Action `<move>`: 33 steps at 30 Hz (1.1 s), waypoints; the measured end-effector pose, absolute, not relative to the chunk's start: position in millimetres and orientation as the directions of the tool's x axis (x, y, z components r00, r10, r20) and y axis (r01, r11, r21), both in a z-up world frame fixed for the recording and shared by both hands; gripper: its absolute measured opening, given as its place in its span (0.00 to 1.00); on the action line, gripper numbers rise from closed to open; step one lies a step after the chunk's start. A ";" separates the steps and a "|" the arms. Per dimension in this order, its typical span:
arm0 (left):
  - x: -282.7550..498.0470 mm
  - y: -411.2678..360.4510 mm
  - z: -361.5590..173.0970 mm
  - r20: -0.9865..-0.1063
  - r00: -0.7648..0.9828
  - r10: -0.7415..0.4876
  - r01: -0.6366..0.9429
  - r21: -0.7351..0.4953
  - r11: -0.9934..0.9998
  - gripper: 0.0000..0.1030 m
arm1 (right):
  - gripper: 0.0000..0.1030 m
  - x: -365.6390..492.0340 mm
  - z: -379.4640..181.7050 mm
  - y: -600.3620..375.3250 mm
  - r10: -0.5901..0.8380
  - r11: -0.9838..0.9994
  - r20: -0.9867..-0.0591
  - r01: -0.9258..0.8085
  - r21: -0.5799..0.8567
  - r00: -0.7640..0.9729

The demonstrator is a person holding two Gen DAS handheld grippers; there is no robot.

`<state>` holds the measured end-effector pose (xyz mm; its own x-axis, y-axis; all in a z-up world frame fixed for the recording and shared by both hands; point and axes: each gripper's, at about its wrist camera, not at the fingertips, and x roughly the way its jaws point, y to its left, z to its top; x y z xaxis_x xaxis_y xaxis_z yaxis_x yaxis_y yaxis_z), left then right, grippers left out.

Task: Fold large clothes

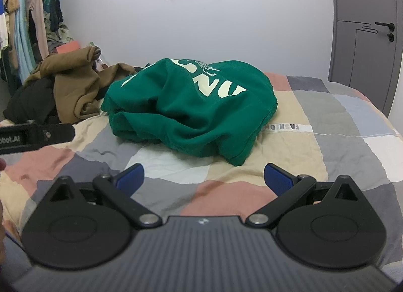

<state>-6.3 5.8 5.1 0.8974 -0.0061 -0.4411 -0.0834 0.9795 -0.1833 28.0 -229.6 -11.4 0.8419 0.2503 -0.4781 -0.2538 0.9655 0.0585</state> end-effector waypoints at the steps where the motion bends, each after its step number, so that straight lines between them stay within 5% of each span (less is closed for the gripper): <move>1: -6.1 4.4 4.7 -0.442 0.897 -0.006 -0.083 -0.182 0.980 1.00 | 1.00 28.1 -11.4 -229.8 0.250 0.965 -0.477 -0.254 0.058 0.842; 33: -16.2 0.5 14.2 -0.412 0.911 0.000 -0.063 -0.141 0.988 1.00 | 1.00 16.2 -9.1 -215.8 0.233 0.969 -0.442 -0.242 0.037 0.866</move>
